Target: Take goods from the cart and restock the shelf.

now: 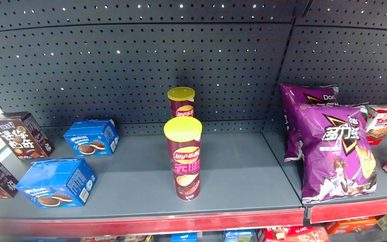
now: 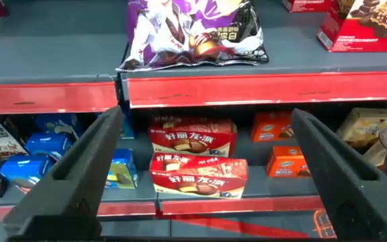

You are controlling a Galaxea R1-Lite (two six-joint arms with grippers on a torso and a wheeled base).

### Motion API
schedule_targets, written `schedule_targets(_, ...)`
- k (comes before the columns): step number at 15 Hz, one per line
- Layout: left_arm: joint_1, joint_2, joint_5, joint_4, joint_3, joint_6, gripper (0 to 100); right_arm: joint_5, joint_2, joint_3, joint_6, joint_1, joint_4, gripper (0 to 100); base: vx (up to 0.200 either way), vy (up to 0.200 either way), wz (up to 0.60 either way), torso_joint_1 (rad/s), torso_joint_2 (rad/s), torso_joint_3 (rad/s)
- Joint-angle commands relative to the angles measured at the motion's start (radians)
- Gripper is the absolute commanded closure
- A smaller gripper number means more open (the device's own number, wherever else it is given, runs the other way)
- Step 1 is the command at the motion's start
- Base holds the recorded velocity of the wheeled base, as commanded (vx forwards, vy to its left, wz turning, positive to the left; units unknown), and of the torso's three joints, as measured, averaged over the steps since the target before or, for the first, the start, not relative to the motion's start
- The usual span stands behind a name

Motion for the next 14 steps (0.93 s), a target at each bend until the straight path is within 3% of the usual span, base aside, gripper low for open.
schedule_targets(1, 0.000, -0.002, 0.001, 0.000, 0.000, 0.000, 0, -0.003, -0.002, 0.002, 0.000, -0.002, -0.001, 0, 0.000, 0.000, 0.00, 0.000, 0.00, 0.000)
schedule_targets(14, 0.000, -0.002, 0.001, 0.000, 0.000, 0.000, 0, -0.009, -0.002, 0.002, -0.002, -0.002, -0.001, 0, 0.000, 0.000, 0.00, 0.000, 0.00, 0.000)
